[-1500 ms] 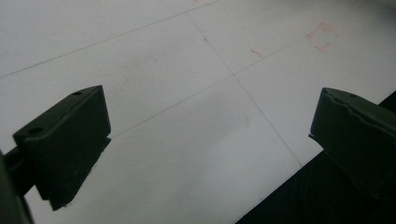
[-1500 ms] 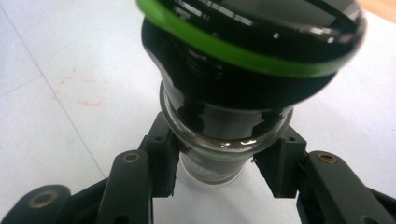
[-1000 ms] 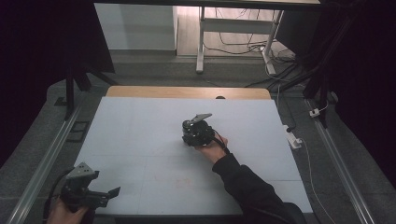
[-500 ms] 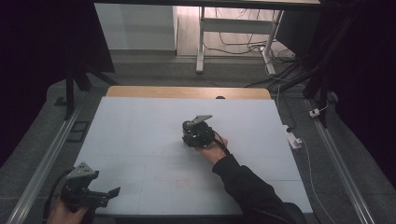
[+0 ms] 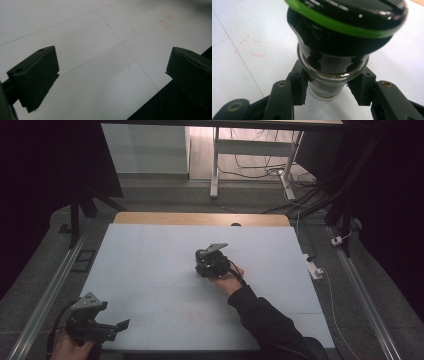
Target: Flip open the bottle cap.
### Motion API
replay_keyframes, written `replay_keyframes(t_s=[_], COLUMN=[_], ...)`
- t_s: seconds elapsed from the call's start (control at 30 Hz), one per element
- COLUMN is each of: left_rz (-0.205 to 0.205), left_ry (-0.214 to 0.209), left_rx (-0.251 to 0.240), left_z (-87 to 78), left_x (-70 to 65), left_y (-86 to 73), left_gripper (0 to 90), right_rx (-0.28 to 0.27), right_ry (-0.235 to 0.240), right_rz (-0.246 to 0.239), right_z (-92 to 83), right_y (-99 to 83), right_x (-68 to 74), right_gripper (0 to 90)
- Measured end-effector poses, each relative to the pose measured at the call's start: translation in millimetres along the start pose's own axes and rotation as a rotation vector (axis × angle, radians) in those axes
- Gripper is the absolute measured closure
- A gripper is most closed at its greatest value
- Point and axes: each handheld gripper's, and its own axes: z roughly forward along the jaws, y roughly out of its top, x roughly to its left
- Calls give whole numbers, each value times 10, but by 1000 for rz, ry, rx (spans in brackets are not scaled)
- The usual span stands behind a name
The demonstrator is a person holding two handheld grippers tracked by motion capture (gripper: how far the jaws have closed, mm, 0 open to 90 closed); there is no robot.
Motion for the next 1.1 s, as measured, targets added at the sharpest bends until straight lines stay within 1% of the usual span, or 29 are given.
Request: replay_keyframes(t_s=[0.1,0.17,0.3,0.37,0.43,0.53,0.67,0.7,0.73,0.77,0.8,1.0,1.03,1.07,1.1], left_rz=[22,46,75,81,107,124,142,142,151,151,157,152,152,154,154], left_ry=[-23,-43,-77,-84,-104,-117,-121,-121,-121,-121,-124,-133,-133,-137,-137], left_rx=[-9,-34,-42,-42,-51,-69,-89,-89,-94,-94,-101,-120,-120,-128,-128], left_z=[22,42,100,115,155,190,245,245,278,278,313,412,412,443,443], left_x=[3,3,-9,-12,-19,-18,-19,-19,-19,-19,-23,-36,-36,-41,-41], left_y=[35,60,126,141,189,242,334,334,383,383,432,578,578,624,624], left_gripper=[0,0,0,0,0,0,0,0,0,0,0,0,0,0,0], right_rx=[-1,-1,-2,-2,-2,-2,-3,-3,-3,-3,-3,-4,-4,-4,-4], right_ry=[1,1,2,2,3,4,6,6,6,6,7,7,7,8,8], right_rz=[-2,-2,-3,-3,-2,-4,-6,-6,-7,-7,-8,-8,-8,-7,-8], right_z=[0,0,0,0,1,0,1,1,2,2,2,2,2,2,2], right_y=[-2,-2,-3,-3,-4,-4,-4,-4,-4,-4,-4,-5,-5,-5,-5], right_x=[-3,-3,-4,-5,-6,-7,-8,-9,-9,-9,-10,-10,-10,-11,-11], right_gripper=[531,531,531,531,531,531,531,531,531,531,531,531,531,531,531])
